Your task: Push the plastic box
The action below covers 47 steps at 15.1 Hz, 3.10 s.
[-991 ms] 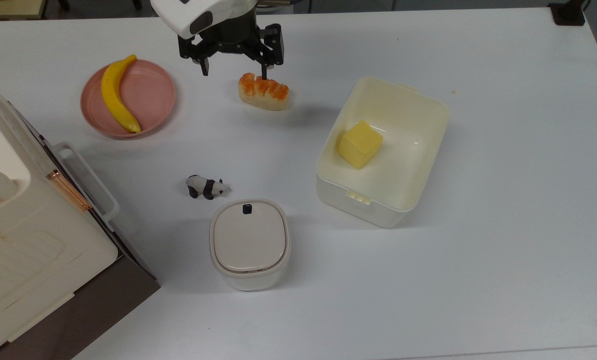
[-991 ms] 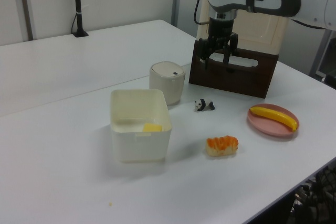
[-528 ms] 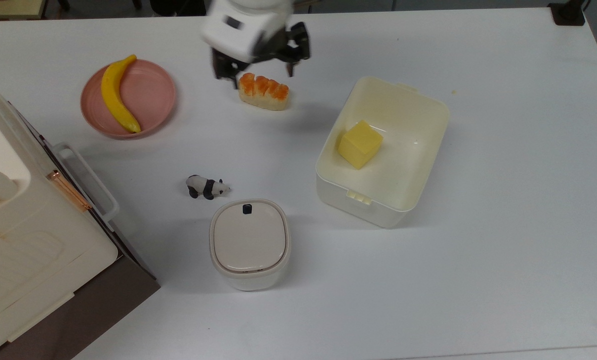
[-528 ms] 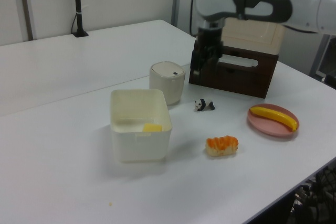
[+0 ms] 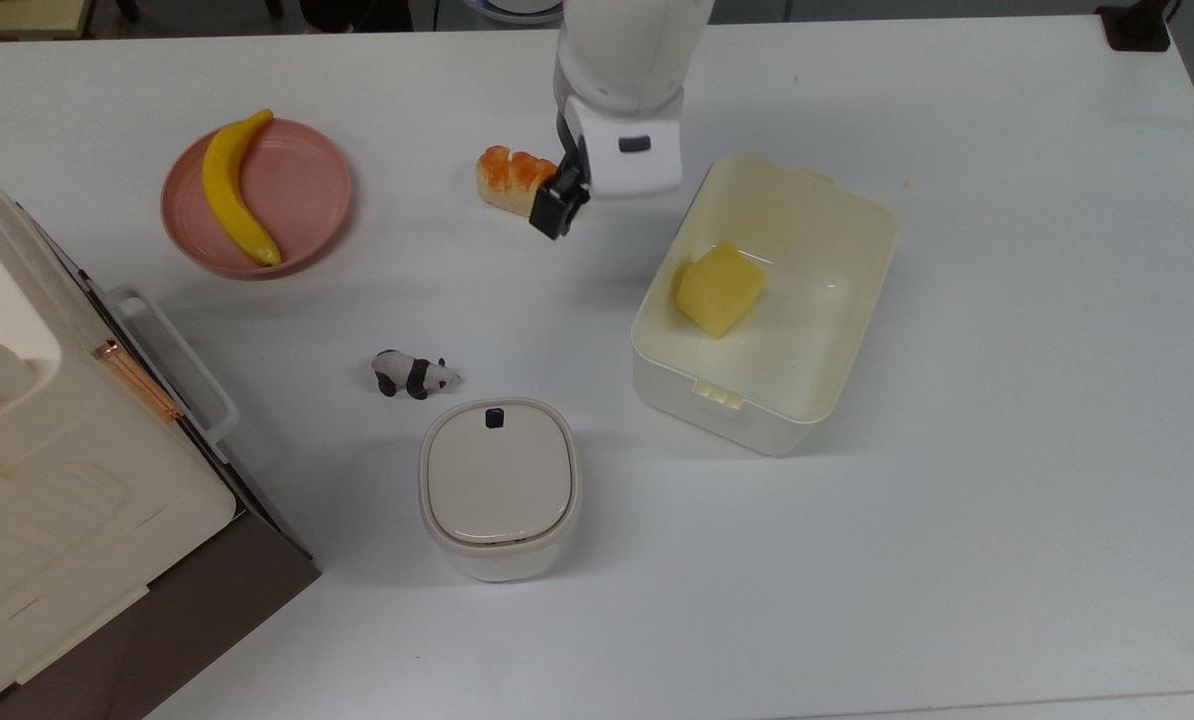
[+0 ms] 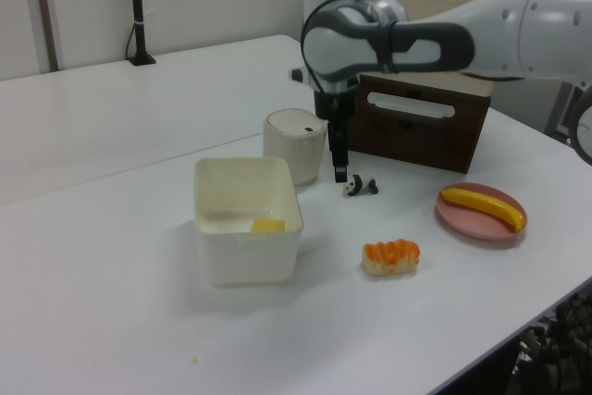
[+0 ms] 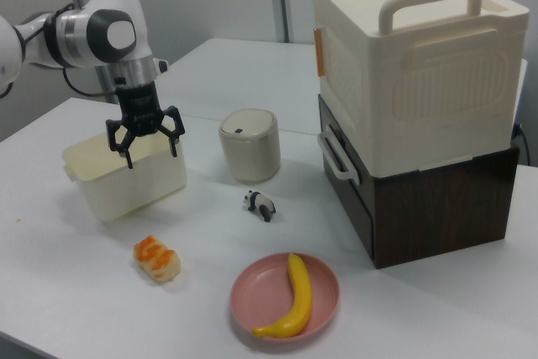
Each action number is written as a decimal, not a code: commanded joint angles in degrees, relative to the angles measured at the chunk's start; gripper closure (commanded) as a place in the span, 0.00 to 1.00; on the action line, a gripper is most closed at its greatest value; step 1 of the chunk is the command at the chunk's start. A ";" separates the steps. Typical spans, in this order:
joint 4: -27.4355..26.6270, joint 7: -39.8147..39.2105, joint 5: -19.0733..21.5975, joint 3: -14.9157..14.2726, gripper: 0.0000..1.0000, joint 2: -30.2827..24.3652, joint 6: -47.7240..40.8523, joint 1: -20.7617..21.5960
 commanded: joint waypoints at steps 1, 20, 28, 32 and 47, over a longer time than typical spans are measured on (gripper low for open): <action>-1.38 -2.82 -3.17 -0.97 0.00 1.95 4.16 4.03; 2.04 17.06 -4.65 -0.62 0.00 8.64 16.12 11.86; 1.16 19.90 -4.68 -0.27 0.00 3.37 10.18 6.08; 1.08 43.98 -2.30 -0.09 0.00 -1.02 6.20 0.71; 1.07 47.02 0.16 1.31 0.00 -7.89 1.10 -10.90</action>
